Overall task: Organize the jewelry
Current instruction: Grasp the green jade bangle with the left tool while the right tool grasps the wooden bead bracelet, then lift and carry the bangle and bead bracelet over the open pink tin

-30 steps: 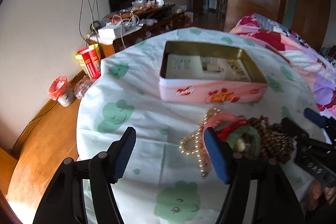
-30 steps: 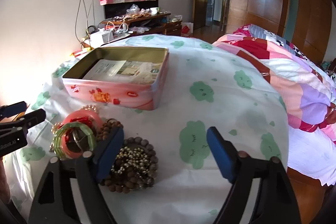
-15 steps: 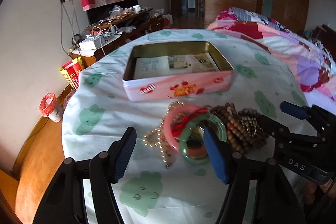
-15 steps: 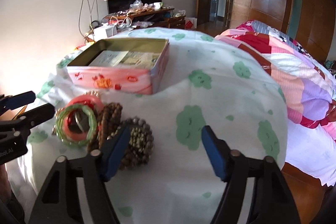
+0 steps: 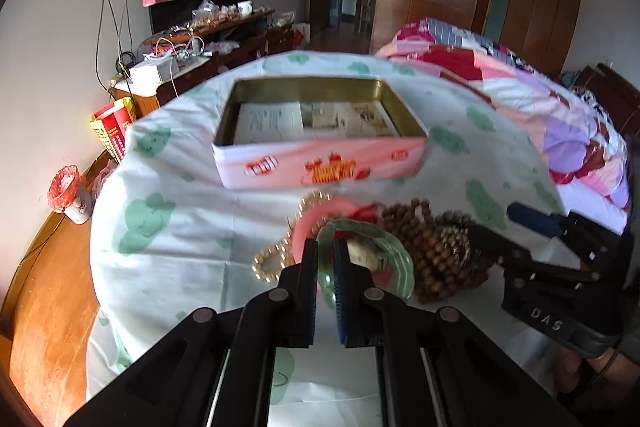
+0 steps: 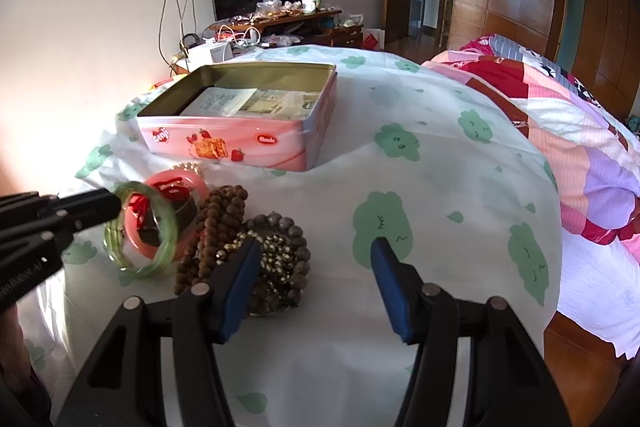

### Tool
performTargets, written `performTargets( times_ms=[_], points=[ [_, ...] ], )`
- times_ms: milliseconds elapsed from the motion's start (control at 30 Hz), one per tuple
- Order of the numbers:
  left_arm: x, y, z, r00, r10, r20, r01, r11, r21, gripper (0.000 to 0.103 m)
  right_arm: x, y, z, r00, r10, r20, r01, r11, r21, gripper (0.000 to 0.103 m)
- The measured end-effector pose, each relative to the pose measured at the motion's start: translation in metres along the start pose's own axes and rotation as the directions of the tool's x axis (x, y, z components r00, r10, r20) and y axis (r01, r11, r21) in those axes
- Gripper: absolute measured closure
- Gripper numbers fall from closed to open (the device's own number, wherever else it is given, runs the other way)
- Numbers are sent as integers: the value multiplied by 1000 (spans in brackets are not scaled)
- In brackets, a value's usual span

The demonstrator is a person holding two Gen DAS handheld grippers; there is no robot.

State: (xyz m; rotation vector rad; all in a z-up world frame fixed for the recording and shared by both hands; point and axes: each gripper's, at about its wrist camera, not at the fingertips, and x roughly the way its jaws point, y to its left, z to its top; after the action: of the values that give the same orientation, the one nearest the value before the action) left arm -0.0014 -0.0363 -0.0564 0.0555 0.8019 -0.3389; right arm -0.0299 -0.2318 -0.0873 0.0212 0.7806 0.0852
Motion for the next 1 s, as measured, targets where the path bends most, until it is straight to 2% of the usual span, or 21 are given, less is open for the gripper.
performTargets(
  times_ms=[133, 233, 367, 433, 667, 1000],
  points=[
    [-10, 10, 9, 999, 14, 31, -13, 999, -31, 97, -7, 1, 4, 999, 11, 38, -12, 1000, 5, 43],
    [-12, 19, 13, 997, 57, 47, -55, 997, -48, 97, -10, 6, 8, 998, 36, 54, -35, 999, -12, 43],
    [-9, 31, 14, 994, 102, 39, -99, 992, -73, 97, -4, 15, 15, 995, 88, 43, -86, 996, -38, 63],
    [-7, 37, 14, 993, 114, 30, -111, 990, -88, 97, 3, 22, 18, 993, 114, 18, -113, 992, -54, 64],
    [-1, 46, 11, 990, 137, 21, -134, 985, -104, 96, 20, 52, 20, 989, 145, -33, -148, 977, -151, 80],
    [2, 42, 11, 993, 118, 12, -117, 989, -96, 96, 27, 69, 14, 993, 104, -56, -115, 959, -260, 78]
  ],
)
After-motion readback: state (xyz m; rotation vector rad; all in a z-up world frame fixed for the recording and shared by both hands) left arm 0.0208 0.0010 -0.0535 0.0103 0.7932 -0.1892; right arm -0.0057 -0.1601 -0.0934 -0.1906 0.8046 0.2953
